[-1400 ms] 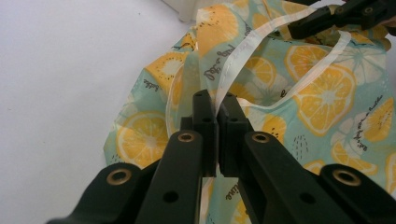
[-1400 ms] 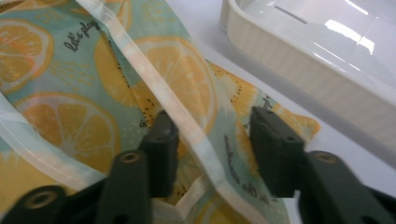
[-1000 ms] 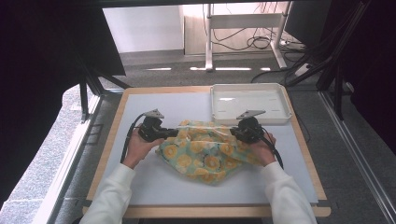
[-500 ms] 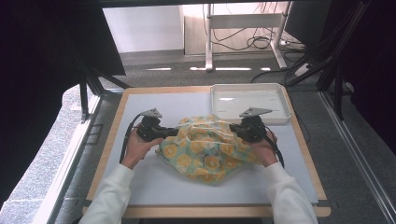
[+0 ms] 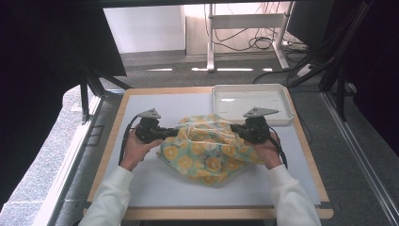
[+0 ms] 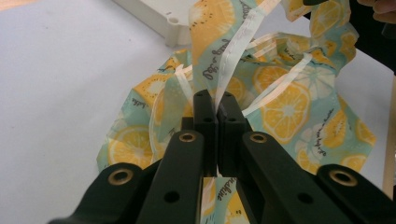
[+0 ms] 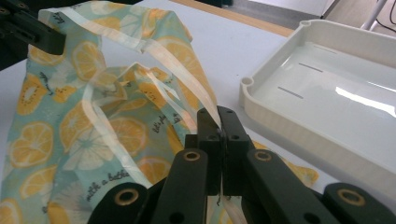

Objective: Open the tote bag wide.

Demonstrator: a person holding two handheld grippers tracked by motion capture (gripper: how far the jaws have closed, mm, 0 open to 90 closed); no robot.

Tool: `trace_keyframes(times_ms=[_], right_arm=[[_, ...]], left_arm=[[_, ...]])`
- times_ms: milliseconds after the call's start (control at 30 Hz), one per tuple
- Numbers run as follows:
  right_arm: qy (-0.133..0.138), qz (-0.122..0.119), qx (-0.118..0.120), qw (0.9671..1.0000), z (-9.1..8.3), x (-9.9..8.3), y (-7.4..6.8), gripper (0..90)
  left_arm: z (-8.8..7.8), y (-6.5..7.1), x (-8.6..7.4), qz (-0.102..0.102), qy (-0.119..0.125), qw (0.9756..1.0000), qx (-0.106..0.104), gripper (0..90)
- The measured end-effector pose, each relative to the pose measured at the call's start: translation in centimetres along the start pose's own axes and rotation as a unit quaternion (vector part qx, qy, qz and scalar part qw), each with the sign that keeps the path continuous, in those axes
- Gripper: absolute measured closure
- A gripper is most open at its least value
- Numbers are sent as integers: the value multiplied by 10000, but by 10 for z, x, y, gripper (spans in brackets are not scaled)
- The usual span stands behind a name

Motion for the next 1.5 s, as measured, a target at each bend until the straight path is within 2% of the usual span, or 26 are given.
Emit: trace_keyframes(times_ms=[200,633,733,1033,1233,1500], right_arm=[[12,-47,124,9999,-2,2,-8,884],[42,61,339,9994,-8,-6,-23,883],[65,68,330,9994,-9,-8,-25,883],[5,122,380,9992,-11,-17,-29,884],[33,243,296,9993,-19,-28,-30,883],[13,291,359,9989,-24,-37,-36,883]], left_arm=[[-4,3,0,24,31,10000,-9,893],[-11,16,-11,0,13,9999,-135,892],[-9,18,-15,-55,4,9999,-159,892],[-11,21,-23,-54,-71,9998,-199,892],[-17,21,-37,-192,-101,9996,-192,893],[-18,25,-37,-136,-109,9996,-226,893]])
Point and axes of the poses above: each handheld gripper's, and its own axes: z roughly forward along the jaws, x roughly out of its top, y roughly to its right, the point moved 9 cm from there along z, roughly forward along the jaws, and after that the axes turned 6 degrees about x, right-handed, at the moved point
